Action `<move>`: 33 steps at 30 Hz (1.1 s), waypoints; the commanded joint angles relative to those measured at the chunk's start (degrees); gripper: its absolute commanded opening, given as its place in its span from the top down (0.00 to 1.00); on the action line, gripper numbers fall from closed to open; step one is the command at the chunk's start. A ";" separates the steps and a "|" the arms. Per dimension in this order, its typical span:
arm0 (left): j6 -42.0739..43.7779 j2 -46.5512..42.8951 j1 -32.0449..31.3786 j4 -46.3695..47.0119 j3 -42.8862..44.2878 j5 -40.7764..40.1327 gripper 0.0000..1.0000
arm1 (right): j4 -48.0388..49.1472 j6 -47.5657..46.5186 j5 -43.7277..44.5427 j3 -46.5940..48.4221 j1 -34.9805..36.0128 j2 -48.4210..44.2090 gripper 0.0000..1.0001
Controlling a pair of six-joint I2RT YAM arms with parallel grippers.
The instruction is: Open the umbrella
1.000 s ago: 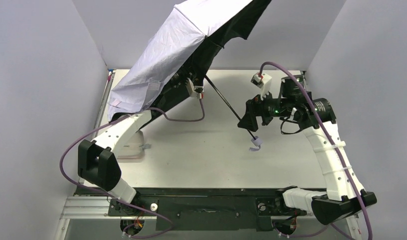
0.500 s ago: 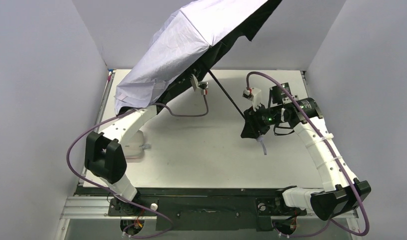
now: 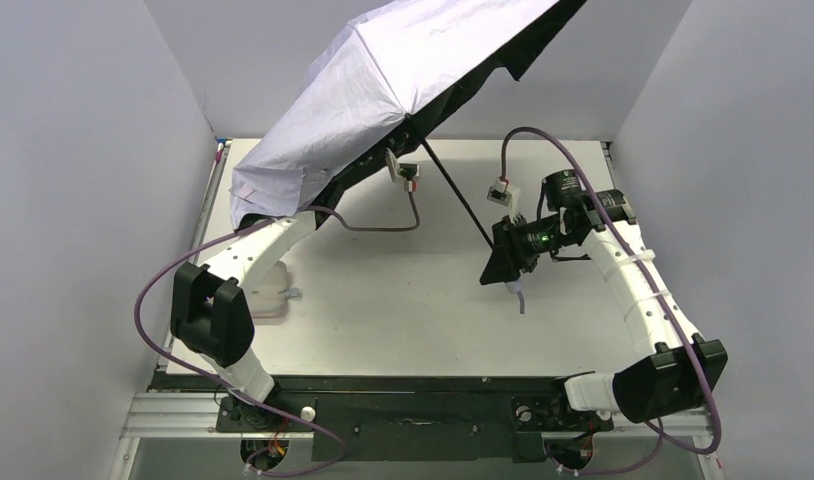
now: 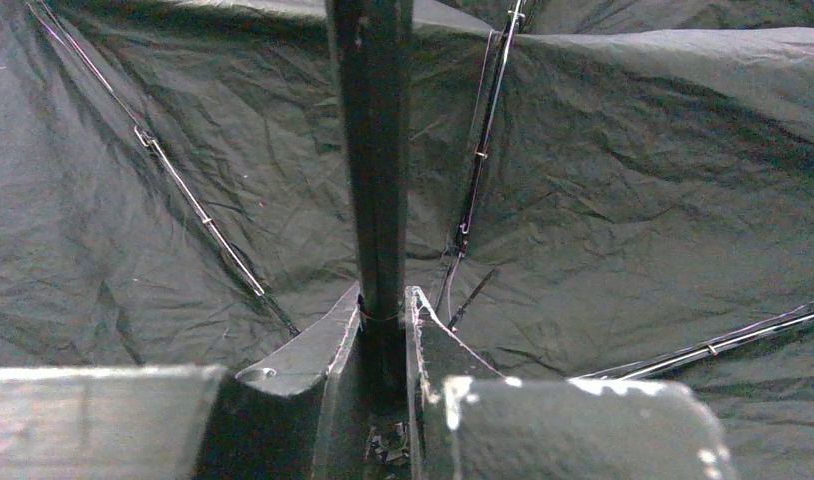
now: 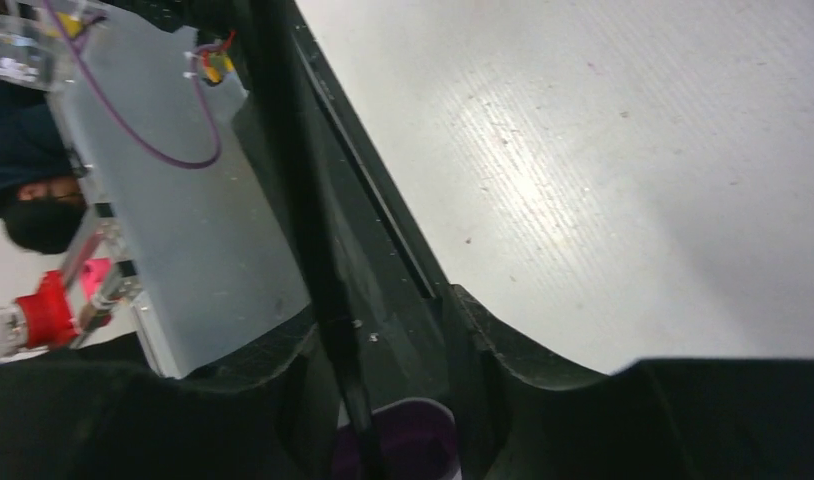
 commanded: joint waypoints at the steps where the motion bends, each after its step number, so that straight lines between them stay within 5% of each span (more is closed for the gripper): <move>1: -1.38 -2.93 -0.04 9.49 2.28 1.84 1.00 | -2.81 -1.76 -9.95 0.46 -2.21 1.14 0.62; 5: -2.02 -3.63 -0.27 8.97 2.28 3.34 1.00 | -4.20 -3.43 -11.75 0.53 -3.26 1.84 0.65; 15: -0.38 1.15 0.21 10.57 7.30 -3.10 1.00 | -14.17 -17.63 -3.75 -0.22 -0.22 0.13 0.99; 33: 3.02 10.53 9.05 13.05 20.54 -15.36 0.91 | -17.36 -19.68 4.05 -0.62 -0.96 -2.21 1.00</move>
